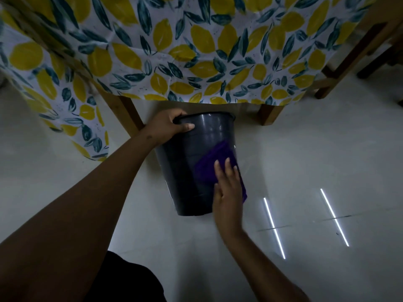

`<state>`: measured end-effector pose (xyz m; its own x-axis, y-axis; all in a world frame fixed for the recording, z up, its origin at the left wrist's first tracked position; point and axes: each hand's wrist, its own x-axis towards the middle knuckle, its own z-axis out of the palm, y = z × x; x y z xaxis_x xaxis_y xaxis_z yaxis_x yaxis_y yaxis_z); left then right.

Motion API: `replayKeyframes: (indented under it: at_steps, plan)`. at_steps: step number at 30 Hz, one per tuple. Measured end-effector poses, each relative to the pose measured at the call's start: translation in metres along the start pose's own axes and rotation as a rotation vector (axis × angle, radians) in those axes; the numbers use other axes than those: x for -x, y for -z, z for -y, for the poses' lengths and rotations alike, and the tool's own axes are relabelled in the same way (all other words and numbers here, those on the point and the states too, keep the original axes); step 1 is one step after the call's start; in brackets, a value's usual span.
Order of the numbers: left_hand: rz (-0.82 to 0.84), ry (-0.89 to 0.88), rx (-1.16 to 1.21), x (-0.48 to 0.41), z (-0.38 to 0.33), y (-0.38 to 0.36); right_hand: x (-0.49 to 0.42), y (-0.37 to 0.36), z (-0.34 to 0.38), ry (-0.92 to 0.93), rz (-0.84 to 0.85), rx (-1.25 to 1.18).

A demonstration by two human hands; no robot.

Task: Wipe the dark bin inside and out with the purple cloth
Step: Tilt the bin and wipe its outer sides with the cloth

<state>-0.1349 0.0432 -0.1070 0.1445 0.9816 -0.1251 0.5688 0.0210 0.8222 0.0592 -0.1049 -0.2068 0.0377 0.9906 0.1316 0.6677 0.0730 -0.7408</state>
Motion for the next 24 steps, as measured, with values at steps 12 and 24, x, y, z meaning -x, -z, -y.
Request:
replayKeyframes:
  at_steps: [12,24]
  plan:
    - [0.073,0.001,0.126,0.007,-0.006,0.002,-0.070,0.018,0.021,-0.166,-0.003,-0.324]
    - [0.078,0.039,-0.030,0.005,-0.009,0.007,0.018,-0.015,0.016,0.376,0.145,0.402]
